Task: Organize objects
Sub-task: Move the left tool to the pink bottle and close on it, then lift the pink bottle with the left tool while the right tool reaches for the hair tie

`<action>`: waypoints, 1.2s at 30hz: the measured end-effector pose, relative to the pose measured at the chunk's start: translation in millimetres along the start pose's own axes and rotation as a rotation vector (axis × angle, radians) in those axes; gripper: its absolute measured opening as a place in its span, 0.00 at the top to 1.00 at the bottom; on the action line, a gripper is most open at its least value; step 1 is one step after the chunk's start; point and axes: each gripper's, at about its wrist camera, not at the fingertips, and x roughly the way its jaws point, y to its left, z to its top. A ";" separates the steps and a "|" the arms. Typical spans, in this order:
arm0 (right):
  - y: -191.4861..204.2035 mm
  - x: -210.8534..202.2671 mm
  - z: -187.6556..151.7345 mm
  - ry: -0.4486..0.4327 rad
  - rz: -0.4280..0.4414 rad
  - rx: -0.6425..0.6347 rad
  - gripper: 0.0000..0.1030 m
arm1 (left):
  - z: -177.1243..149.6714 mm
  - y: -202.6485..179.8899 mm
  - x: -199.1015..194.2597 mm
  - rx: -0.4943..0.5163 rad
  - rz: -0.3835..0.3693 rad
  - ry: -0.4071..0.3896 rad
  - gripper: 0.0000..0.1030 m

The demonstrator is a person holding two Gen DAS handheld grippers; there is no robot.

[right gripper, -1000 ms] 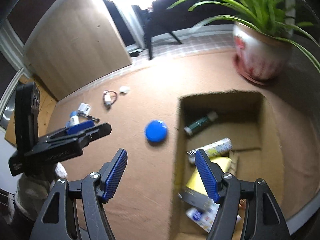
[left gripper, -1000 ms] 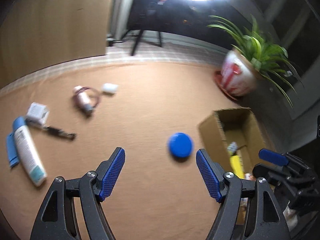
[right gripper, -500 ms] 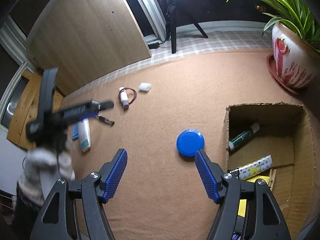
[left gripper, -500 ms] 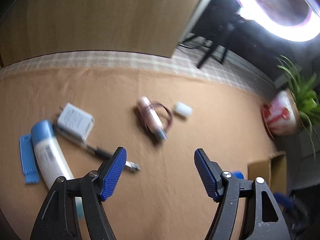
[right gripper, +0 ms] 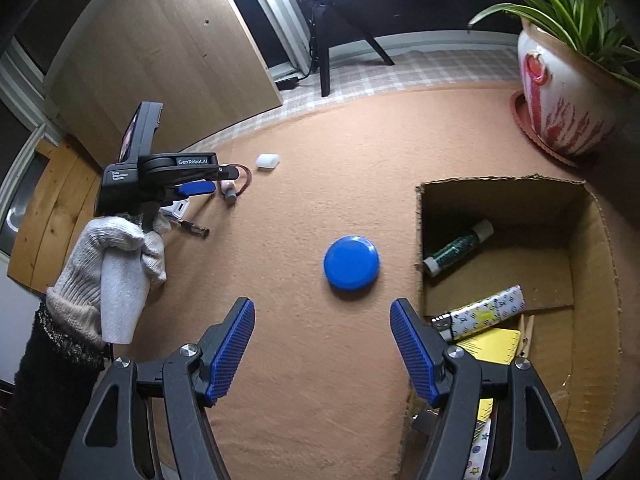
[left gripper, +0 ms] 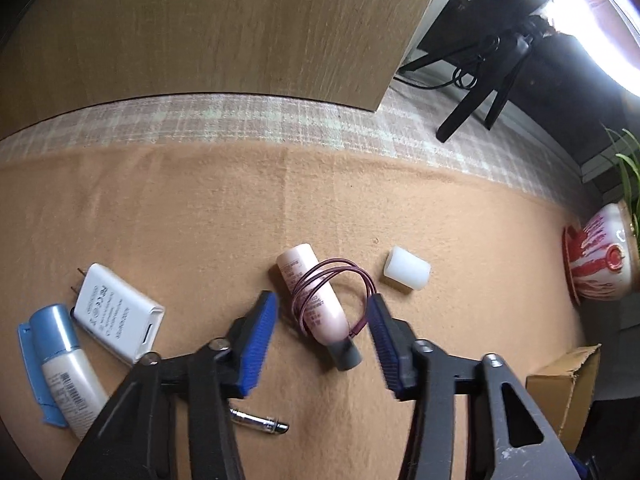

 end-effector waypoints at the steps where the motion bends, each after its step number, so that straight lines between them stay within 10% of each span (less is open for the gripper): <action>1: -0.2 -1.7 -1.1 -0.001 0.000 0.001 0.35 | 0.0 -0.9 2.4 0.002 -0.002 0.004 0.64; 5: -1.0 -3.7 -3.2 -0.001 -0.005 0.001 0.35 | -3.7 -4.5 7.4 0.024 -0.001 0.002 0.77; 36: 34.5 33.1 -15.9 0.102 0.115 -0.031 0.36 | -180.8 -6.4 -48.2 0.158 -0.189 0.062 0.77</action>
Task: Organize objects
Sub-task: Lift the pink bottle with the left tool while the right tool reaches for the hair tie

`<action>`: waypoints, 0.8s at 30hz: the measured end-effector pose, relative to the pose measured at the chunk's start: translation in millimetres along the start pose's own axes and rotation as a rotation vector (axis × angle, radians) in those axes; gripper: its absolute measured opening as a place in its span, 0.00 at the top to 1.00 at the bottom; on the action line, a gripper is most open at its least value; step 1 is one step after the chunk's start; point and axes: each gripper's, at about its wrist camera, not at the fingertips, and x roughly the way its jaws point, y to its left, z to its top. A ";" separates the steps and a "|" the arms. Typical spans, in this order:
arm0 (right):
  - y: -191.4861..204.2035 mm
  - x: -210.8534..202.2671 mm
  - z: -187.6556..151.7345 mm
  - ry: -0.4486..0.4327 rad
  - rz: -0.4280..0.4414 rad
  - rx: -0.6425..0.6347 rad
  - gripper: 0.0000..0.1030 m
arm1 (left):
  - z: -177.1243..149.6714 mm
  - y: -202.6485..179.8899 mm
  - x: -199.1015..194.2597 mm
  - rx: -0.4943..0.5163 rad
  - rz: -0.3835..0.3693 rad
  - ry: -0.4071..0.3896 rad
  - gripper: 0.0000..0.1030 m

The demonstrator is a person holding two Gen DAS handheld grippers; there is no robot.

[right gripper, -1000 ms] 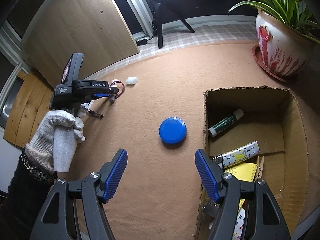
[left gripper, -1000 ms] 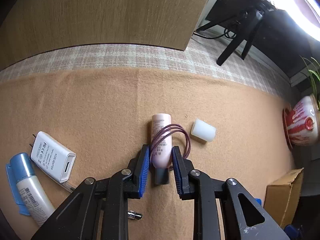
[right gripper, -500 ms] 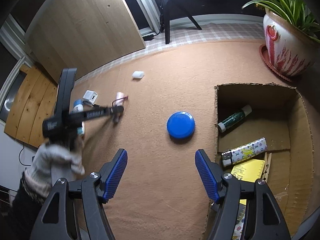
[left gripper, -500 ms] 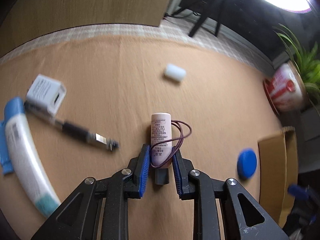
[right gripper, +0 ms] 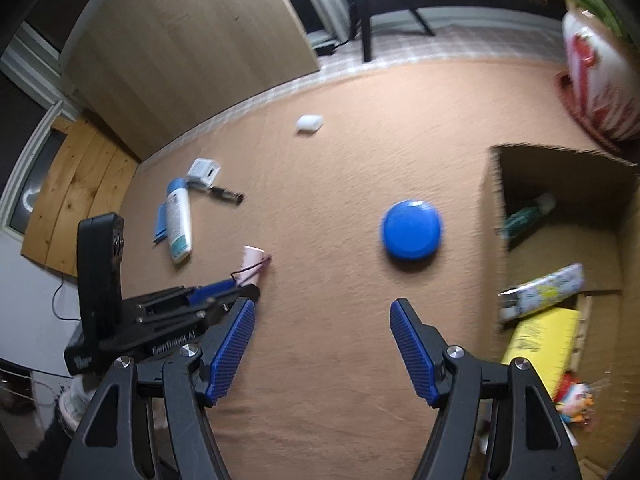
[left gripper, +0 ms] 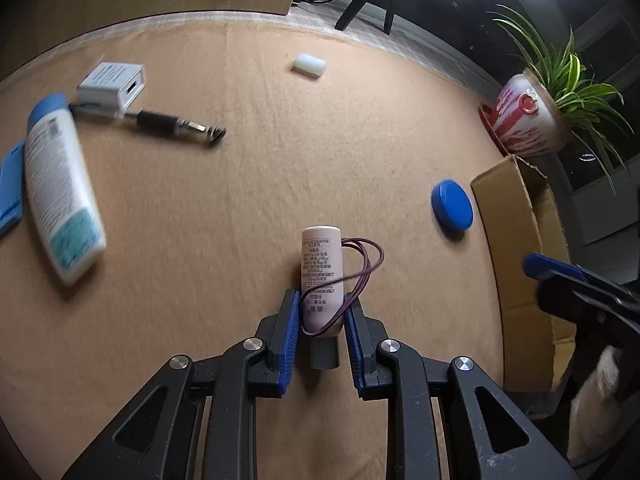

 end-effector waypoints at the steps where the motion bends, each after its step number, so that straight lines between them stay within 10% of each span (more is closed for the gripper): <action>1: 1.6 6.4 1.8 0.016 0.014 0.006 0.37 | -3.4 -0.1 -1.0 0.003 0.004 -0.001 0.77; 13: 11.1 81.8 9.7 0.199 0.225 0.204 0.53 | -23.1 4.4 -9.0 -0.011 0.002 -0.015 0.77; 19: 22.2 90.3 13.4 0.214 0.229 0.205 0.87 | -28.4 3.1 -11.9 0.013 -0.005 -0.002 0.76; 24: 23.7 85.5 17.3 0.173 0.224 0.209 0.96 | -35.9 1.2 -18.2 0.016 0.014 0.000 0.49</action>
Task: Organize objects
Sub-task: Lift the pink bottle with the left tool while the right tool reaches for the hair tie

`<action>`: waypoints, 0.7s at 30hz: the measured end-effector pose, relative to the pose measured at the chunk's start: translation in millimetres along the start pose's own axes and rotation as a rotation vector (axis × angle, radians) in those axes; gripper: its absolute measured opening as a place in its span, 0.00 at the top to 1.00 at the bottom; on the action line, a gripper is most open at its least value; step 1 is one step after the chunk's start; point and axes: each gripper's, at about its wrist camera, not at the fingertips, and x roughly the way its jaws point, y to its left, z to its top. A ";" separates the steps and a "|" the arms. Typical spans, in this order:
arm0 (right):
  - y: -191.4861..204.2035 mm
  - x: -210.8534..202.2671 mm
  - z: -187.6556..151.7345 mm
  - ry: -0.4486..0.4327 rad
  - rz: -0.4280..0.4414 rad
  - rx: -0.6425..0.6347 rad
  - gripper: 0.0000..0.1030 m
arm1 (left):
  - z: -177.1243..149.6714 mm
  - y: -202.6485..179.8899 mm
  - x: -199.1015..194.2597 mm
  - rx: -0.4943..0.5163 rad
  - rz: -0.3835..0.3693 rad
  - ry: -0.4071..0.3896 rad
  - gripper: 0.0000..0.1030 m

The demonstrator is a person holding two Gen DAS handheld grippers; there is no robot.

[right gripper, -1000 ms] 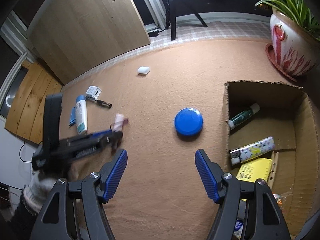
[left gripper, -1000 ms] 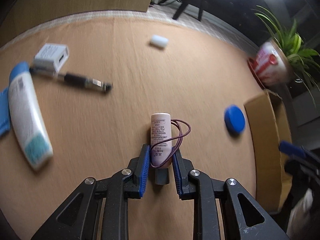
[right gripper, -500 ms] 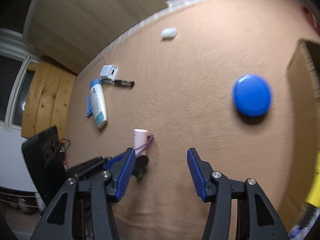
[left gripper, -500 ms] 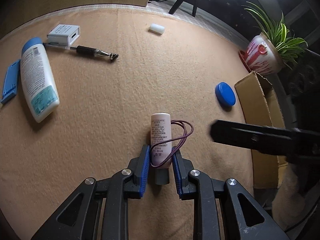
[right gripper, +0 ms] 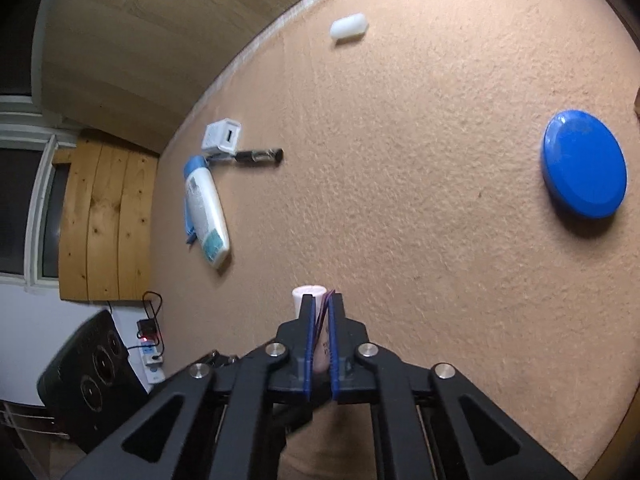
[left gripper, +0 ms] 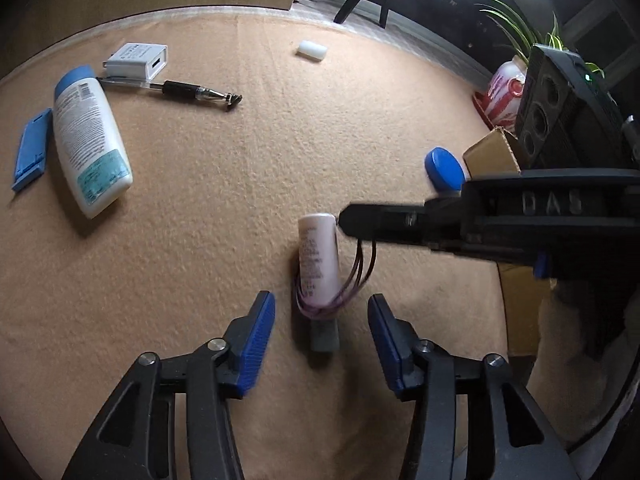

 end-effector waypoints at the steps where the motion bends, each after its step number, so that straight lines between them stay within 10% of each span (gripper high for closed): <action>1: 1.1 -2.1 0.7 -0.011 0.000 -0.004 0.96 | -1.9 -1.1 -0.3 0.005 0.002 0.000 0.49; 11: -5.4 -27.2 13.0 -0.081 -0.007 -0.002 0.98 | -3.9 -4.9 0.8 0.021 0.012 -0.005 0.52; 21: -8.4 -18.8 -3.7 0.001 -0.104 -0.110 0.94 | 7.6 -13.4 2.6 0.057 -0.002 -0.008 0.78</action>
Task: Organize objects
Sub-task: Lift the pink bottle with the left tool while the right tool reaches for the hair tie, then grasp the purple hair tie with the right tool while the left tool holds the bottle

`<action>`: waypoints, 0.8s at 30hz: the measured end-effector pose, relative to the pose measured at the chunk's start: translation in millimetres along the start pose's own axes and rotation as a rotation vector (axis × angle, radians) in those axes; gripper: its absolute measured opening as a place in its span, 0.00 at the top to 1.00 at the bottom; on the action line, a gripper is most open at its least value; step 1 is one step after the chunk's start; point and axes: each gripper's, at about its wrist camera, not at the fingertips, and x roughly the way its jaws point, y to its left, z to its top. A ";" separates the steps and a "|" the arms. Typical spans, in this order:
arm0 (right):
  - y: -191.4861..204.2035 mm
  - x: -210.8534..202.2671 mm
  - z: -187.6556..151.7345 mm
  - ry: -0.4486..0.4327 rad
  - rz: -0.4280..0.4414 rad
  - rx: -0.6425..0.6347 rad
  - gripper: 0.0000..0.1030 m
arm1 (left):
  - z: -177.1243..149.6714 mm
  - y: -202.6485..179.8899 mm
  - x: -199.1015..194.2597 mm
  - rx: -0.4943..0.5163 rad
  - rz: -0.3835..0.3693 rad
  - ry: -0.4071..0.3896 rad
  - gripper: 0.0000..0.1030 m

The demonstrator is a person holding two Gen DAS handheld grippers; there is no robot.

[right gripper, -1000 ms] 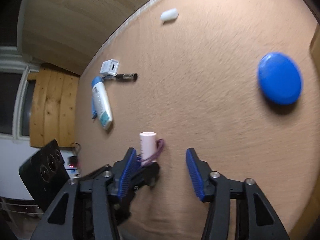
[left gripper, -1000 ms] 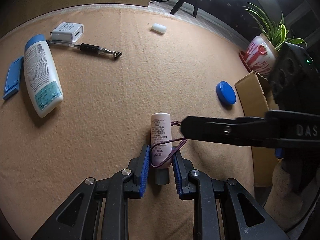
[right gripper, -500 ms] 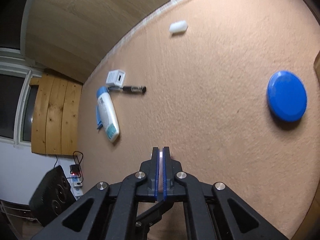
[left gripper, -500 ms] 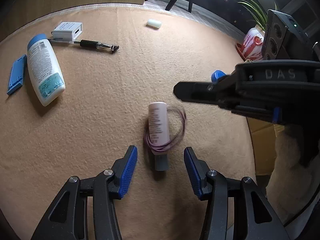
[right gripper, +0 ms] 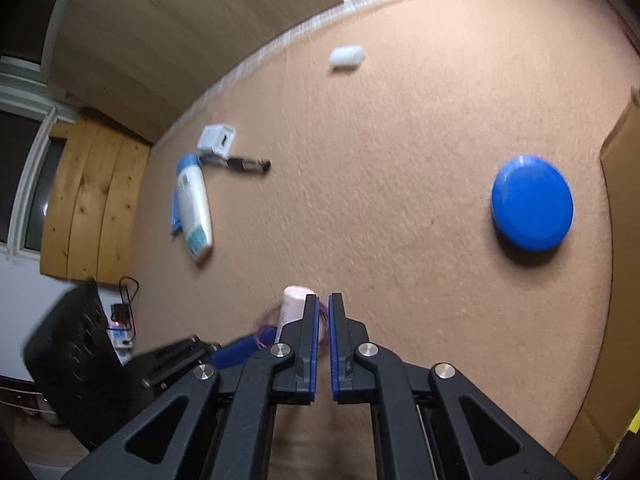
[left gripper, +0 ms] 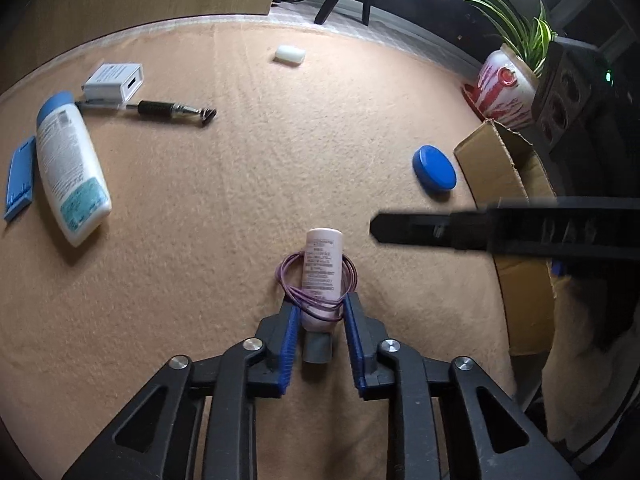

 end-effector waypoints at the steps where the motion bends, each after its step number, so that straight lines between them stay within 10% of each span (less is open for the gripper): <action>1: -1.5 1.0 -1.7 0.003 -0.003 0.001 0.94 | 0.1 -1.0 -2.6 0.001 0.000 -0.007 0.79; 20: -38.1 -20.8 -10.3 -0.038 -0.031 0.084 0.94 | 78.6 -34.9 14.5 0.057 -0.068 0.004 0.82; 24: -38.2 -26.9 -9.5 -0.059 -0.047 0.073 0.77 | 79.1 -33.1 14.7 0.072 -0.057 0.024 0.80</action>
